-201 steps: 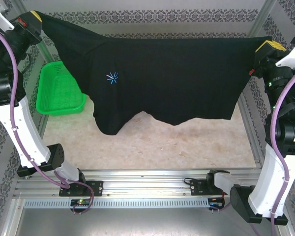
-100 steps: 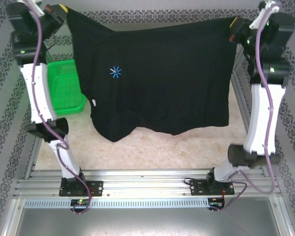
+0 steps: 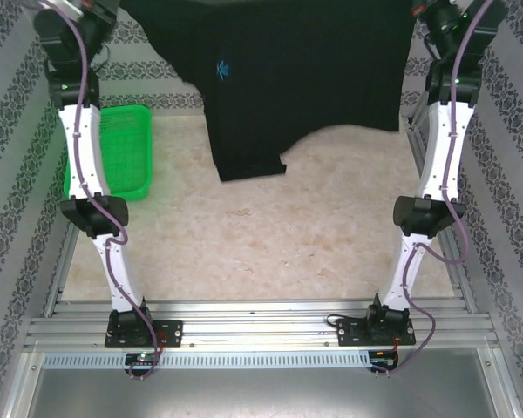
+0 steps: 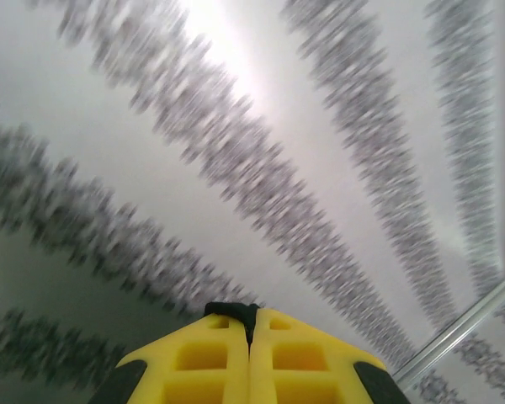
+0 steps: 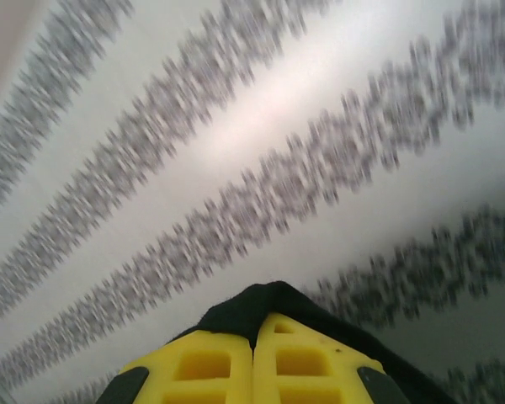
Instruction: Fold and stack the t-shirts
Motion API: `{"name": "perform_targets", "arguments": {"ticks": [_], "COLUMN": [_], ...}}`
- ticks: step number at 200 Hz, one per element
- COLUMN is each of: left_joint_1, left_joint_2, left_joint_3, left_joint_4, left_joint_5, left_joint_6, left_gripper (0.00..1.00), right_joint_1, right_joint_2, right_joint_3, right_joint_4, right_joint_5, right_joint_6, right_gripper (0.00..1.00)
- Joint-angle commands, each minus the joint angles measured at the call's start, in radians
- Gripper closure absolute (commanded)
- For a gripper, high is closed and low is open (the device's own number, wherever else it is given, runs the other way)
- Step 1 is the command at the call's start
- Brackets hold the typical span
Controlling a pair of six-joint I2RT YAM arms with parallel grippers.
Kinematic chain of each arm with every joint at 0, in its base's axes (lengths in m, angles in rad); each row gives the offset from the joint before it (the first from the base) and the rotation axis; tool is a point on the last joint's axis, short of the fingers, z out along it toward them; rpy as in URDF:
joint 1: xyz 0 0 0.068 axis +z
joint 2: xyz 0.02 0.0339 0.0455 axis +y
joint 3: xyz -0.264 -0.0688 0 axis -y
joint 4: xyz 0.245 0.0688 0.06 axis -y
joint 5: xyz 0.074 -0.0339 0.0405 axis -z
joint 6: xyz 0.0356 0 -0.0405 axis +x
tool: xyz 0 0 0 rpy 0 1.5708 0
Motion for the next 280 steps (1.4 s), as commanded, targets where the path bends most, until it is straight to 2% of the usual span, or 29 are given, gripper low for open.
{"name": "perform_targets", "arguments": {"ticks": [1,19,39,50,62,76,91,104,126,150,164,185,208,253,280], "left_joint_1": [0.097,0.103,0.094,0.088,0.079,0.078,0.084,0.101,0.149,0.192,0.193,0.197,0.203,0.205,0.205], "left_joint_2": [-0.11,-0.122,-0.13,-0.174,-0.291,-0.433,-0.532,-0.574,-0.64,-0.704,-0.764,-0.848,-0.959,-1.142,-1.258], "left_joint_3": [0.05,0.009,-0.127,-0.328,-0.675,-1.039,-1.317,-1.505,-1.794,-1.994,-2.105,-2.249,-2.346,-2.471,-2.506], "left_joint_4": [0.27,0.365,0.533,0.676,0.83,0.916,0.957,1.047,1.187,1.276,1.24,1.166,1.002,0.774,0.651], "left_joint_5": [-0.103,-0.049,0.072,0.113,0.08,0.046,0.053,0.079,0.054,0.077,0.083,0.078,0.055,0.02,0.021], "left_joint_6": [-0.017,-0.01,-0.082,-0.142,-0.149,-0.061,0.012,0.004,-0.043,-0.098,-0.074,-0.019,0.055,0.12,0.148], "left_gripper": [1.0,1.0,1.0,1.0,1.0,1.0,1.0,1.0,1.0,1.0,1.0,1.0,1.0,1.0,1.0], "right_joint_1": [-0.098,-0.134,-0.12,-0.098,-0.074,-0.044,-0.017,-0.008,-0.016,-0.019,-0.024,-0.04,-0.055,-0.09,-0.094], "right_joint_2": [-0.039,-0.015,0.023,0.034,0.023,-0.054,-0.217,-0.329,-0.465,-0.601,-0.672,-0.754,-0.843,-0.957,-1.014], "right_joint_3": [0.055,0.029,0.013,-0.013,-0.09,-0.323,-0.699,-0.961,-1.296,-1.579,-1.698,-1.829,-1.948,-2.037,-2.081], "right_joint_4": [0.339,0.41,0.419,0.403,0.386,0.402,0.42,0.427,0.451,0.376,0.326,0.261,0.23,0.065,0.0], "right_joint_5": [0.128,0.104,-0.027,-0.123,-0.224,-0.296,-0.249,-0.214,-0.199,-0.143,-0.09,-0.076,-0.052,-0.055,-0.038], "right_joint_6": [0.174,0.262,0.26,0.231,0.199,0.12,-0.071,-0.213,-0.3,-0.424,-0.474,-0.494,-0.503,-0.523,-0.457], "right_gripper": [1.0,1.0,1.0,1.0,1.0,1.0,1.0,1.0,1.0,1.0,1.0,1.0,1.0,1.0,1.0]}}
